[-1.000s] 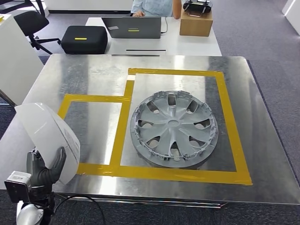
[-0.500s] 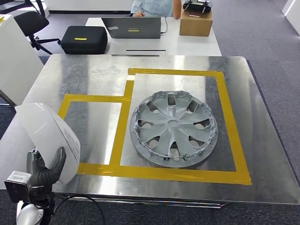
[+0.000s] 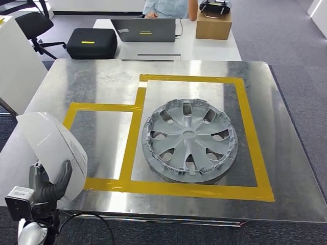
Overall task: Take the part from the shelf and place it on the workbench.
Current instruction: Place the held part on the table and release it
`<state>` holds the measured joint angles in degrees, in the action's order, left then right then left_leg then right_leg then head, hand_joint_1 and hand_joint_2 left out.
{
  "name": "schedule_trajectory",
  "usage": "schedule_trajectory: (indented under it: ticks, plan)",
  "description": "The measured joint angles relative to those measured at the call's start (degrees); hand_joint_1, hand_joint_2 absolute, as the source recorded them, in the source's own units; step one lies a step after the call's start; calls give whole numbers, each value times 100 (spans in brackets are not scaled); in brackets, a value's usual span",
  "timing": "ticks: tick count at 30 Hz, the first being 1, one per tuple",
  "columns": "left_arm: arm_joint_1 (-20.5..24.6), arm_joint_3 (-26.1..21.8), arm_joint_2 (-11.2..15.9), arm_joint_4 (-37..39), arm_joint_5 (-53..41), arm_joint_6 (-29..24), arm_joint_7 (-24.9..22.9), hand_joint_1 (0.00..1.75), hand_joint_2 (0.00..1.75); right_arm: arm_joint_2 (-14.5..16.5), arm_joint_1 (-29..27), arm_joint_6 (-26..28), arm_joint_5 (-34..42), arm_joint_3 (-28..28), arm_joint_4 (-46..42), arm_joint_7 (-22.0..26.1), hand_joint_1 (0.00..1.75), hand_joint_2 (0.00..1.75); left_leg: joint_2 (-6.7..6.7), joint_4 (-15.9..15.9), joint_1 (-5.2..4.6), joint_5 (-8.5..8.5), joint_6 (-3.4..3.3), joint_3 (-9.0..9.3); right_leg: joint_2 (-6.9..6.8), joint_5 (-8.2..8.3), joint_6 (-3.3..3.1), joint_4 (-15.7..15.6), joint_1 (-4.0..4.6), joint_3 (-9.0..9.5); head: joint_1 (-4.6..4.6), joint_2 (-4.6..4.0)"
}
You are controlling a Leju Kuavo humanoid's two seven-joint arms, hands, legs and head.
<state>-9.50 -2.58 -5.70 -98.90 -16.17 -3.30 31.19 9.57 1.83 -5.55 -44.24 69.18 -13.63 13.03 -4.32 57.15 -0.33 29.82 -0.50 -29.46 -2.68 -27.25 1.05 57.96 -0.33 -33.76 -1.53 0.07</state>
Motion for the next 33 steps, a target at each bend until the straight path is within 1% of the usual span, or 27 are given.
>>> schedule_trajectory:
  ticks: [33]
  plan:
    - [0, 0, 0, 0, 0, 0, 0, 175, 175, 0, 0, 0, 0, 1, -1, 0, 0, 175, 0, 0, 0, 0, 0, 0, 0, 0, 0, 0, 0, 0, 0, 0]
